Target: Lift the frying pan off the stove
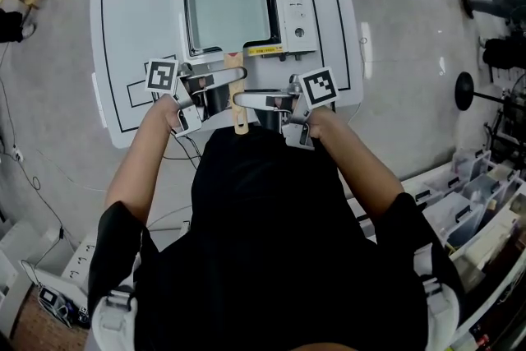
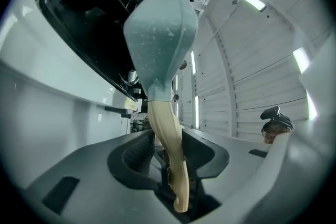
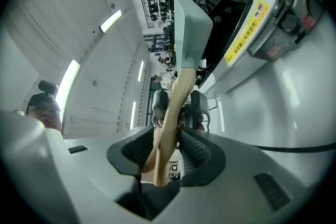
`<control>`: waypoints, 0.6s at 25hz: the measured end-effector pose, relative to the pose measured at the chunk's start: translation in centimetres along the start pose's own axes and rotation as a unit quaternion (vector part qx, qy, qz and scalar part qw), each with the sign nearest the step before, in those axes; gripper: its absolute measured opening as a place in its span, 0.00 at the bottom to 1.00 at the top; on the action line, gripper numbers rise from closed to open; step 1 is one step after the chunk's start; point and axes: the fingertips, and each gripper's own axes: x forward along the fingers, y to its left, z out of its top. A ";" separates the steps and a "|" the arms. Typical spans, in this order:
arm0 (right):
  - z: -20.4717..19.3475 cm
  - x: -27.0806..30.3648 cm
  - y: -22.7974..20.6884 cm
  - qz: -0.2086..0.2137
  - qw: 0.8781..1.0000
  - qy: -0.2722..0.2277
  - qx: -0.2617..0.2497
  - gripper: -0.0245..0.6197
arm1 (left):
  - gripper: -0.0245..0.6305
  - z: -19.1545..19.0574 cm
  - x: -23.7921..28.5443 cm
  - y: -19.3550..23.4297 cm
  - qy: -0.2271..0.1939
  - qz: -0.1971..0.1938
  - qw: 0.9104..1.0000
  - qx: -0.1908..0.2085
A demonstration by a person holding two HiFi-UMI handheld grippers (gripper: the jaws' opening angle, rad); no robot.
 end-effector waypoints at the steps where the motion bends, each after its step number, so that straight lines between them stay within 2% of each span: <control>1: 0.0 0.2 0.0 0.002 1.000 0.000 0.002 0.28 | 0.29 0.0 0.1 0.0 0.001 0.000 1.000 0.000; 6: 0.2 1.1 -0.5 -0.003 1.000 0.005 -0.006 0.23 | 0.28 0.2 -0.2 0.1 0.010 -0.003 1.000 -0.006; 10: 0.5 1.1 0.2 -0.002 0.999 0.001 -0.045 0.24 | 0.26 0.2 0.1 -0.3 0.009 -0.001 1.000 -0.012; 15: 2.5 0.7 2.0 0.046 0.995 -0.018 -0.091 0.25 | 0.23 1.9 0.7 -1.2 0.013 0.000 1.000 0.015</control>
